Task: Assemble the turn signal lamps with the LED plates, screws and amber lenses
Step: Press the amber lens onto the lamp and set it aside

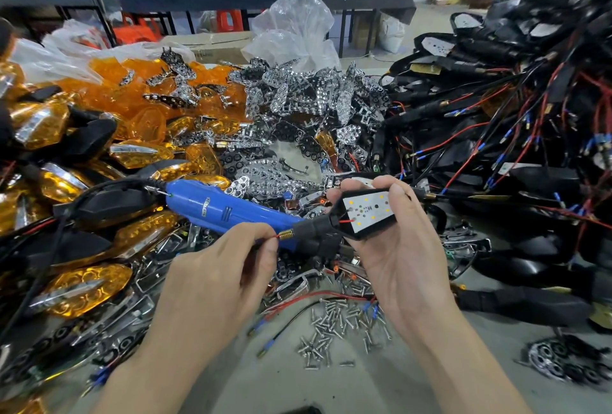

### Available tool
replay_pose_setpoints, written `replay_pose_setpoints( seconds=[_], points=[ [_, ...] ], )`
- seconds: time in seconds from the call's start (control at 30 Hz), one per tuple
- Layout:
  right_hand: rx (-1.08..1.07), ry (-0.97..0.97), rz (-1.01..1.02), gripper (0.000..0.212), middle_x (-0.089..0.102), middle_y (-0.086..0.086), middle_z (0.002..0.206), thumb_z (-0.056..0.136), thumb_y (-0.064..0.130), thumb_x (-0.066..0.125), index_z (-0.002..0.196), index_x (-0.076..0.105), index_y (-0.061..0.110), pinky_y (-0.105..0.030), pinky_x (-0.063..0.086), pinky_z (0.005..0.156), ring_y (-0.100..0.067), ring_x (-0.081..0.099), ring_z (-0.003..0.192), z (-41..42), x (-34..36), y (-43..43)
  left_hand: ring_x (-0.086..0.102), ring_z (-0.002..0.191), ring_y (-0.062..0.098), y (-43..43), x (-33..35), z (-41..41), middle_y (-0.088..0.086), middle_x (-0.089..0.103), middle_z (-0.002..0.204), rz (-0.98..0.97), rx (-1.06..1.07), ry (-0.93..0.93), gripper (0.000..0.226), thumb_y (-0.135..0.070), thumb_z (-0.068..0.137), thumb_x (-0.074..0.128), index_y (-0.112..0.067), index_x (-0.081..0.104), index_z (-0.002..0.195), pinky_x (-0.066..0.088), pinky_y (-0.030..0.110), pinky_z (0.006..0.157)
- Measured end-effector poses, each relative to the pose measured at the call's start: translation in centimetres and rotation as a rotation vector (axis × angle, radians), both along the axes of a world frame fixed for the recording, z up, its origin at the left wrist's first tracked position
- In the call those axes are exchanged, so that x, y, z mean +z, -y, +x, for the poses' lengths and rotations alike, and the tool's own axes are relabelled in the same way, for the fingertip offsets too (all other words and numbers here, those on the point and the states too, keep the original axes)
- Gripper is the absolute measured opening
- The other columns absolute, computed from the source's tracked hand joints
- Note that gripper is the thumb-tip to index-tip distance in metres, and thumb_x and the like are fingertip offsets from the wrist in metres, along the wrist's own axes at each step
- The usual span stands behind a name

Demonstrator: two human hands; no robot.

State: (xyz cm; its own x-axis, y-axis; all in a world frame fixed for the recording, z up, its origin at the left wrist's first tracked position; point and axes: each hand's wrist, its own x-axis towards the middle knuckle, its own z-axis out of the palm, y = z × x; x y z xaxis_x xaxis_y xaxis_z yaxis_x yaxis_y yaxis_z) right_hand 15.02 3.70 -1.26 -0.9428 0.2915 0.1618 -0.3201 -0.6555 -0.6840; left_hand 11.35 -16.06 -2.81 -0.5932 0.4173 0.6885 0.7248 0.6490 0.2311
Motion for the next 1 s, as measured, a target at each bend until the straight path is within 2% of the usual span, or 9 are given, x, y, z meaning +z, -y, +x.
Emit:
replay_pose_setpoints(
  seconds=[0.2,0.33,0.5,0.63,0.87,1.0],
  points=[
    [0.013,0.055,-0.048,0.027,0.074,-0.018,0.097,0.109,0.024,0.036,0.103,0.056,0.008,-0.036,0.061,0.076,-0.034,0.074,0.094,0.1,0.4,0.2,0.058,0.047,0.013,-0.2,-0.1,0.2,-0.01,0.068,0.073,0.018,0.014,-0.023,0.027,-0.033,0.098,0.048,-0.015,0.068,0.093,0.044,0.03,0.037],
    [0.042,0.077,-0.086,0.02,0.072,-0.018,0.094,0.1,0.025,0.044,0.098,0.056,0.009,-0.037,0.062,0.072,-0.034,0.074,0.088,0.3,1.0,0.3,0.055,0.045,0.014,-0.1,-0.3,0.2,-0.011,0.064,0.072,0.014,-0.012,-0.009,0.022,-0.031,0.1,0.047,-0.017,0.064,0.098,0.043,0.032,0.036],
    [0.071,0.085,-0.102,0.023,0.07,-0.019,0.092,0.104,0.017,0.035,0.095,0.055,0.01,-0.037,0.062,0.071,-0.034,0.073,0.086,0.3,1.2,0.2,0.049,0.044,0.012,0.1,-0.3,0.1,-0.013,0.06,0.072,0.021,-0.053,-0.001,0.012,-0.028,0.101,0.047,-0.021,0.056,0.101,0.041,0.029,0.036],
    [0.074,0.08,-0.092,0.017,0.071,-0.017,0.091,0.095,0.023,0.043,0.096,0.054,0.01,-0.038,0.062,0.072,-0.034,0.073,0.087,0.3,1.4,0.3,0.048,0.043,0.012,0.2,-0.2,0.1,-0.013,0.059,0.071,0.014,-0.054,0.012,0.013,-0.029,0.102,0.046,-0.021,0.056,0.101,0.04,0.03,0.036],
    [0.034,0.233,-0.156,0.025,0.069,-0.016,0.08,0.105,0.014,0.039,0.086,0.054,0.011,-0.034,0.063,0.06,-0.03,0.072,0.069,-0.3,2.6,0.5,0.051,0.044,0.012,0.2,-0.1,0.3,-0.014,0.058,0.069,-0.007,-0.051,0.036,0.013,-0.032,0.102,0.044,-0.023,0.055,0.101,0.041,0.033,0.035],
    [0.033,0.223,-0.154,0.024,0.07,-0.016,0.082,0.106,0.015,0.039,0.088,0.055,0.011,-0.034,0.063,0.062,-0.029,0.072,0.071,-0.1,2.4,0.5,0.049,0.043,0.01,0.1,0.0,0.3,-0.016,0.056,0.069,-0.015,-0.049,0.047,0.015,-0.032,0.102,0.044,-0.023,0.055,0.1,0.039,0.028,0.036]
  ],
)
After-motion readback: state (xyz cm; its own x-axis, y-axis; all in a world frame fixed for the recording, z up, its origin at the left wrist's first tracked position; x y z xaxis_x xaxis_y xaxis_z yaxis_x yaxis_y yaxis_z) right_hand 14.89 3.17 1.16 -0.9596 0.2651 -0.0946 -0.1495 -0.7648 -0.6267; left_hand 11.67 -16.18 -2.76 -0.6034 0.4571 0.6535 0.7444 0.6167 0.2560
